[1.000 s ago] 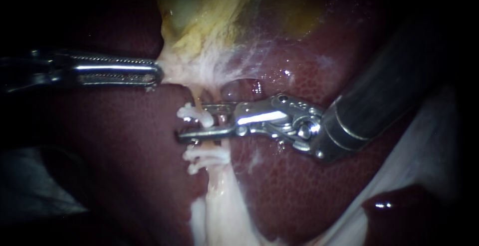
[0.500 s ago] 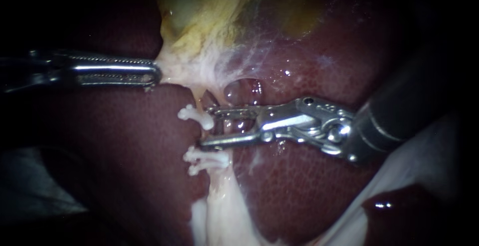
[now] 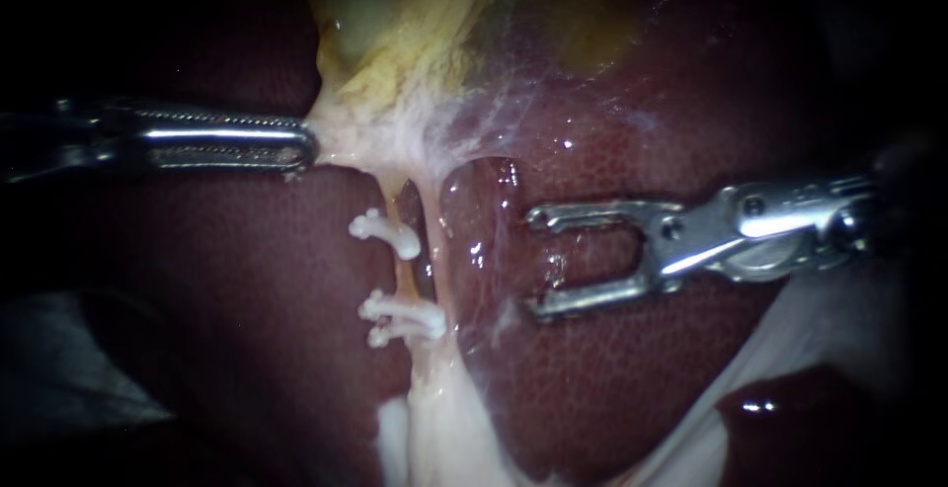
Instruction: Going back third clip left tube
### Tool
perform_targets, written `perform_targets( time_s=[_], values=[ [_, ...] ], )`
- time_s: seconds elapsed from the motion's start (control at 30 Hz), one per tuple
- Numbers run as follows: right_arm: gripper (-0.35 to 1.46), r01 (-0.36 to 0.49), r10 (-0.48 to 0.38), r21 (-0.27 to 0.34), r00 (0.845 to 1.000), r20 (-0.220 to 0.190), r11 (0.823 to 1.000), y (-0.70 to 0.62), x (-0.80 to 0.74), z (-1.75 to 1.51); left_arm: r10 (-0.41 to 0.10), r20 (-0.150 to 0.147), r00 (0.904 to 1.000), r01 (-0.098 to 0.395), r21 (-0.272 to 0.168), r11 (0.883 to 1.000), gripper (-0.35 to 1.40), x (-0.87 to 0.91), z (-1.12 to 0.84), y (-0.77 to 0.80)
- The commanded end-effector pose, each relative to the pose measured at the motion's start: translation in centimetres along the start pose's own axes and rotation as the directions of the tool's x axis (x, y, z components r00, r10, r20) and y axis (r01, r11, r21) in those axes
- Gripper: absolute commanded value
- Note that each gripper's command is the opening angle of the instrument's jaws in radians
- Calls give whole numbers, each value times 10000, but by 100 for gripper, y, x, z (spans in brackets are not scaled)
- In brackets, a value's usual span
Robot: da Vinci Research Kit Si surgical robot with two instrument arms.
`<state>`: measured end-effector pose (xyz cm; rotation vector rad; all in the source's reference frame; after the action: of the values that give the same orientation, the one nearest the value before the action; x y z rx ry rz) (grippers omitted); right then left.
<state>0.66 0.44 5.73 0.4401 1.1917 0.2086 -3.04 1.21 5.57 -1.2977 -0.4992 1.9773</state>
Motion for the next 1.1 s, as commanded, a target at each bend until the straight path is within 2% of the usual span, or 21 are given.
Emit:
perform_targets(
  time_s=[0.03, 0.17, 0.43, 0.57, 0.87, 1.1],
  values=[
    [50, 102, -102, 16, 9999, 20, 9999, -1, 2, -4, -2, 2, 10000, 2, 2, 10000, -35, 0, 0, 0],
    [50, 458, -458, 57, 9989, 87, 9989, -7, 4, -14, -2, 1, 10000, 2, 3, 10000, -35, 0, 1, 0],
    [50, 696, -684, -425, 9972, 296, 9967, -9, 1, -24, 5, -2, 10000, -5, 14, 10000, -35, -1, 4, -2],
    [50, 763, -737, -655, 9964, 410, 9949, -10, -1, -27, 40, -16, 10000, -40, 56, 10000, -35, -7, 15, -7],
    [50, 709, -682, -658, 9968, 416, 9953, -11, -1, -30, 136, -42, 9999, -136, 94, 9999, -35, -23, 46, -28],
    [50, 712, -690, -590, 9968, 392, 9957, -12, -2, -32, 140, -43, 9999, -140, 87, 9999, -35, -24, 50, -28]
  ],
)
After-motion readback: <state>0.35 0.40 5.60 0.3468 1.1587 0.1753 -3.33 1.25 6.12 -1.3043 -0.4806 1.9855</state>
